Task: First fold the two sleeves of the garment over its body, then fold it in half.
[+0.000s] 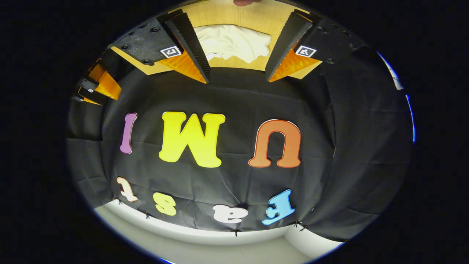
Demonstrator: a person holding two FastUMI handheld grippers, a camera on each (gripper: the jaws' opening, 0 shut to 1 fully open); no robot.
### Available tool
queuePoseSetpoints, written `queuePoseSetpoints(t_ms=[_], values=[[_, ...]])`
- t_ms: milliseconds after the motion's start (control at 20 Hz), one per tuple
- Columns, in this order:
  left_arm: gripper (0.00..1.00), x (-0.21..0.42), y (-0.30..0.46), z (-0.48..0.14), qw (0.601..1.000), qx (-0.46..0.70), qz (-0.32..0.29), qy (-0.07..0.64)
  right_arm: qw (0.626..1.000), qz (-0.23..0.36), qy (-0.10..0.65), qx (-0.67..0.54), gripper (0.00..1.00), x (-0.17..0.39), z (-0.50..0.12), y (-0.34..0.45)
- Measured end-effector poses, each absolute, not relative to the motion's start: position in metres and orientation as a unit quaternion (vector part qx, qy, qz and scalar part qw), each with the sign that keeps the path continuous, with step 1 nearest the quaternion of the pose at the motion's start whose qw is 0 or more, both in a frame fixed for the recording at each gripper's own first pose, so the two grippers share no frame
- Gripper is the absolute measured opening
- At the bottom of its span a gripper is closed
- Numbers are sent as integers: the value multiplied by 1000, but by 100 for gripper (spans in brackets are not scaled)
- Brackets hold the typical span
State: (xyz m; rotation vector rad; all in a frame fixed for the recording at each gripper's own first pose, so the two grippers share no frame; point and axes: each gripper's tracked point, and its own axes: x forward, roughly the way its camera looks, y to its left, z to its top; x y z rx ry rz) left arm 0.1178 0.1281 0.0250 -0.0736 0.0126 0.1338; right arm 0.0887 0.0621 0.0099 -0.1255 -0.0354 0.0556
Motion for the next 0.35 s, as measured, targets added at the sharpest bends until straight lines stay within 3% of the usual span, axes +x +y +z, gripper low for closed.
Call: queuePoseSetpoints(t_ms=[350], values=[[97, 109, 125, 17, 997, -32, 65, 13, 998, 26, 1, -51, 93, 82, -2, 61]])
